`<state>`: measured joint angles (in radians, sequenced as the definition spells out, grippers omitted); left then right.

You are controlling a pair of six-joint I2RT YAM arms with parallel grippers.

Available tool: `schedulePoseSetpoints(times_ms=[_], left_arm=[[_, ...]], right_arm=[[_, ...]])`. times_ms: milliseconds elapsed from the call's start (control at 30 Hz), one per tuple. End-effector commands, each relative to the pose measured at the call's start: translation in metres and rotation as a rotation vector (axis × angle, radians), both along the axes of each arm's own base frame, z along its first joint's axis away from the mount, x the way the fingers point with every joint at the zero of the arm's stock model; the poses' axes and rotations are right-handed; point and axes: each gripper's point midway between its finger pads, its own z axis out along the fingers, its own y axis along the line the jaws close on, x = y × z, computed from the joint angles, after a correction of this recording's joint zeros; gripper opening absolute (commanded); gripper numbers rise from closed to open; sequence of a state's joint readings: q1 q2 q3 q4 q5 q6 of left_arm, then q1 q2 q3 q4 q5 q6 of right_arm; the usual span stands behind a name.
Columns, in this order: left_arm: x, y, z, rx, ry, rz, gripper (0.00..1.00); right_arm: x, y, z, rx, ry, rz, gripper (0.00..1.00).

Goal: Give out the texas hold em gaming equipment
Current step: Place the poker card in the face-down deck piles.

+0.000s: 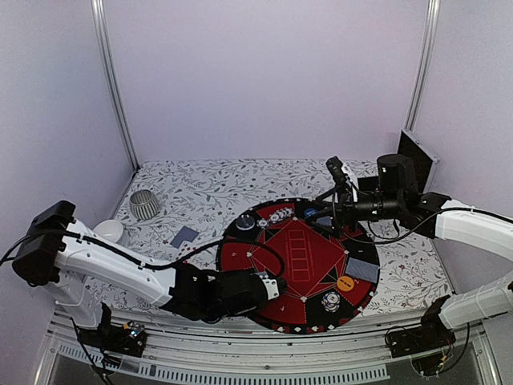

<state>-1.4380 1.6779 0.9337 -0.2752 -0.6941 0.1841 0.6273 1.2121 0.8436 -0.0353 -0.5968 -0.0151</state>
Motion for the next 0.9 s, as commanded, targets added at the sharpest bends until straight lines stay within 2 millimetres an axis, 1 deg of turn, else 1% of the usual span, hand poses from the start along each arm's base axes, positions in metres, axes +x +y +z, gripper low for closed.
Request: schedulePoseSetpoints(times_ms=[0,133,200,233,300,333,367,467,600,733,800,867], left_arm=[[-0.003,-0.008,-0.006,-0.023,-0.004,-0.037,0.0],[0.001,-0.003,-0.02,0.014,-0.001,-0.032,0.0],[0.0,-0.001,-0.029,0.041,0.009,-0.032,0.03],[-0.001,0.0,-0.033,0.055,0.018,-0.032,0.06],[-0.003,-0.001,-0.035,0.058,0.043,-0.034,0.17],[-0.006,-0.002,-0.036,0.056,0.059,-0.04,0.28],[-0.008,-0.002,-0.035,0.056,0.071,-0.043,0.35],[-0.01,0.0,-0.03,0.058,0.092,-0.042,0.51],[-0.017,-0.004,-0.015,0.028,0.148,-0.058,0.71],[-0.017,-0.012,0.016,-0.071,0.195,-0.061,0.84],[-0.007,-0.015,0.037,-0.161,0.251,-0.022,0.87],[0.015,-0.006,0.055,-0.268,0.332,0.081,0.89]], right_arm=[[-0.002,-0.001,0.005,0.019,-0.016,-0.001,0.99],[-0.003,-0.001,0.006,0.021,-0.016,0.003,0.99],[-0.003,-0.001,0.007,0.022,-0.017,0.001,0.99],[-0.003,-0.002,0.008,0.023,-0.02,-0.001,0.99],[-0.003,-0.002,0.01,0.025,-0.026,-0.002,0.99],[-0.003,-0.002,0.011,0.027,-0.03,-0.001,0.99],[-0.003,-0.002,0.012,0.028,-0.032,0.0,0.99],[-0.003,-0.002,0.013,0.03,-0.033,0.001,0.99],[-0.003,-0.001,0.014,0.031,-0.032,0.006,0.99],[-0.002,0.0,0.015,0.034,-0.031,0.01,0.99],[-0.002,0.001,0.014,0.034,-0.027,0.013,0.99],[-0.003,0.002,0.014,0.035,-0.022,0.018,0.99]])
